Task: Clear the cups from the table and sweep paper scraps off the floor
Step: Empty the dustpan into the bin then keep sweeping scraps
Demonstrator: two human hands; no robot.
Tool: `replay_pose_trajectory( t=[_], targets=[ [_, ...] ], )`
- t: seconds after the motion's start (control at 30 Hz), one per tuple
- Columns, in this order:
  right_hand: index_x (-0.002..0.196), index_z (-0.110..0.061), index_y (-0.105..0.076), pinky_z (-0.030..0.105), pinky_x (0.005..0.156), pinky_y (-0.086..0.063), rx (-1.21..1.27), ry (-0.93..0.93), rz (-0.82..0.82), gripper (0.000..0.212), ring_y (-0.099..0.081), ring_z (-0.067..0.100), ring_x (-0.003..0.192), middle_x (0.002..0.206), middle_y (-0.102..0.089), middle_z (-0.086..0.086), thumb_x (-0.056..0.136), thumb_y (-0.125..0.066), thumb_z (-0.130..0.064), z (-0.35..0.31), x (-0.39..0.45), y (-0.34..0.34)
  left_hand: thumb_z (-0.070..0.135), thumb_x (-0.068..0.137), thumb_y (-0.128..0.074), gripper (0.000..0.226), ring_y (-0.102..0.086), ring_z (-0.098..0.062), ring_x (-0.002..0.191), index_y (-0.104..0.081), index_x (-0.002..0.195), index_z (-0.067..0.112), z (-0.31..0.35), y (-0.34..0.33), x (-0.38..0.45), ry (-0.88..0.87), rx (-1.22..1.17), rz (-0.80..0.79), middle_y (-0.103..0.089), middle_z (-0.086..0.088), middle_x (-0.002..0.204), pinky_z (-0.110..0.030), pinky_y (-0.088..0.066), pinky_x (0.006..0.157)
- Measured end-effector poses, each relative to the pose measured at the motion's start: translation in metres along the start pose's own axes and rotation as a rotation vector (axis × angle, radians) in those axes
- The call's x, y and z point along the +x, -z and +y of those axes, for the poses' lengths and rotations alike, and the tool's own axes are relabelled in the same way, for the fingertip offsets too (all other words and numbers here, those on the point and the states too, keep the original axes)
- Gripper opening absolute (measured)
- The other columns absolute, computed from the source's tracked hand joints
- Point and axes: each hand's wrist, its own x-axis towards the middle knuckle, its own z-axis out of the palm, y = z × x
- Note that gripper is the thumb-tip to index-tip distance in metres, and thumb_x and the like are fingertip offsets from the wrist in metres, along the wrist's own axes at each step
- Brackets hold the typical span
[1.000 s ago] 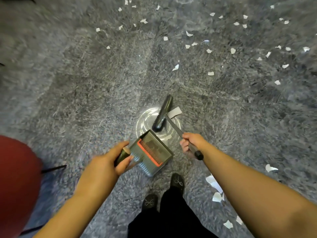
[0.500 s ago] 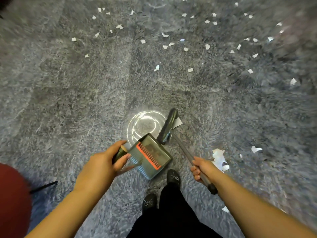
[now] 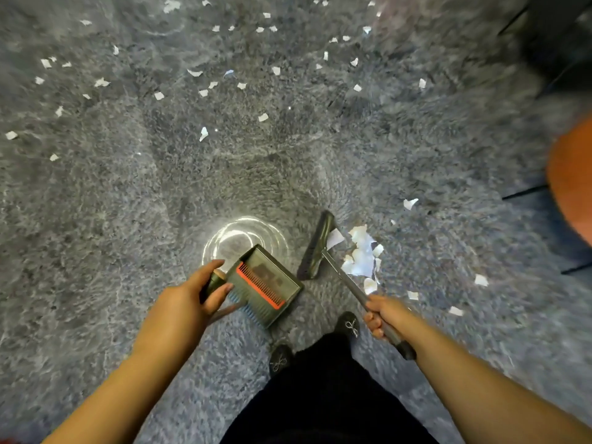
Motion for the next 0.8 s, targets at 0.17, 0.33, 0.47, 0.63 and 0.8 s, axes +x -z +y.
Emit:
replay_pose_trajectory(
  t=[0.17,0.33,0.47,0.63,0.8],
  targets=[
    [0.120,-0.021,-0.044,0.009,0.030,-0.026,0.096,0.003,0.037,0.028,-0.032,0.006,0.026,0.063,-0.035,0.006,0.103,-0.030,-0.005,0.015,-0.017,0.037,0.042,0.088,-0.065,0.045,-0.052,-0.008,0.060,-0.055,0.133,0.040,0.028,-0.009,0.007,-0.064,0.025,-0.018,-0.065,0.009,0.074,-0.022,-0.041,0.051],
    [0.117,-0.017,-0.048,0.010,0.030,-0.027,0.100,0.050,0.084,0.030,-0.034,0.005,0.026,0.061,-0.036,0.006,0.101,-0.031,0.001,0.021,-0.025,0.070,0.042,0.089,-0.065,0.046,-0.059,-0.017,0.067,-0.054,0.133,0.040,0.063,-0.024,0.008,-0.121,0.045,-0.048,-0.066,0.005,0.076,-0.028,-0.043,0.055],
    [0.109,-0.017,-0.054,0.013,0.035,-0.029,-0.012,0.115,0.080,0.032,-0.033,0.008,0.031,0.052,-0.040,0.004,0.095,-0.036,0.005,0.032,-0.030,0.097,0.040,0.088,-0.066,0.045,-0.068,-0.029,0.079,-0.056,0.133,0.038,0.092,-0.041,0.010,-0.123,0.033,-0.028,-0.073,-0.006,0.085,-0.035,-0.049,0.063],
    [0.093,-0.025,-0.049,0.018,0.034,-0.033,-0.073,0.219,0.118,0.030,-0.037,0.012,0.034,0.051,-0.046,0.003,0.092,-0.044,0.004,0.047,-0.054,0.140,0.040,0.088,-0.066,0.045,-0.066,-0.028,0.081,-0.057,0.132,0.037,0.135,-0.063,0.008,-0.126,0.017,-0.032,-0.071,-0.003,0.086,-0.038,-0.052,0.069],
    [0.108,-0.022,-0.051,0.020,0.033,-0.034,-0.132,0.285,0.127,0.030,-0.041,0.012,0.036,0.060,-0.050,0.008,0.095,-0.044,0.004,0.040,-0.076,0.187,0.039,0.087,-0.069,0.044,-0.069,-0.029,0.090,-0.060,0.129,0.035,0.177,-0.085,0.009,-0.190,0.032,-0.070,-0.074,-0.003,0.096,-0.038,-0.053,0.074]
  ],
)
